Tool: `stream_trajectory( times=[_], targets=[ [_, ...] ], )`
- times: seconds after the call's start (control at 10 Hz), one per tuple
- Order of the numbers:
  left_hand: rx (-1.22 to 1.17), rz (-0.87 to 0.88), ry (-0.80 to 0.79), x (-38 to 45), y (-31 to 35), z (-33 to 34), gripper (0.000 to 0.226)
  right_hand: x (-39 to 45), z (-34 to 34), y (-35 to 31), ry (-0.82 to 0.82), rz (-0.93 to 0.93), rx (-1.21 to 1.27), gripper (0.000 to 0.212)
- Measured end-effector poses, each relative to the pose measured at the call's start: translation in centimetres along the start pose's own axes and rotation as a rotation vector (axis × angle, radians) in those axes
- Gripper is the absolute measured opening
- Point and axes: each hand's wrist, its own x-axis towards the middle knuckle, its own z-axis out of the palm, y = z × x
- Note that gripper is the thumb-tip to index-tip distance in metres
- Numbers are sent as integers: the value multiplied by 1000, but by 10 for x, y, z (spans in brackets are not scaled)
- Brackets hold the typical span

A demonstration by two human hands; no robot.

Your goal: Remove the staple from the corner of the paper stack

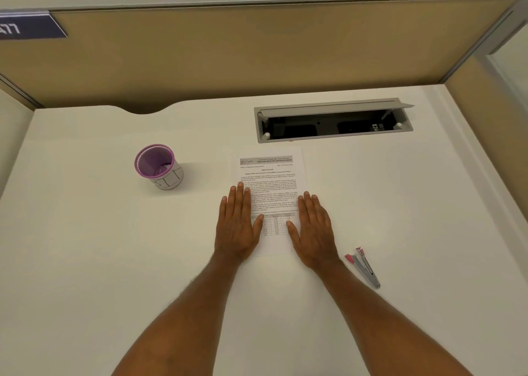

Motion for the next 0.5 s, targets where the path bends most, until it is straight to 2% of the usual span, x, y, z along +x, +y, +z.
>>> stream_trajectory(
  times=[0.3,0.5],
  targets=[
    [18,31,52,29,2,-38,68,31,-34,-1,10,-62,-64,66],
    [107,36,204,93,9,-113,71,92,-105,-21,150,-105,-111,68]
  ],
)
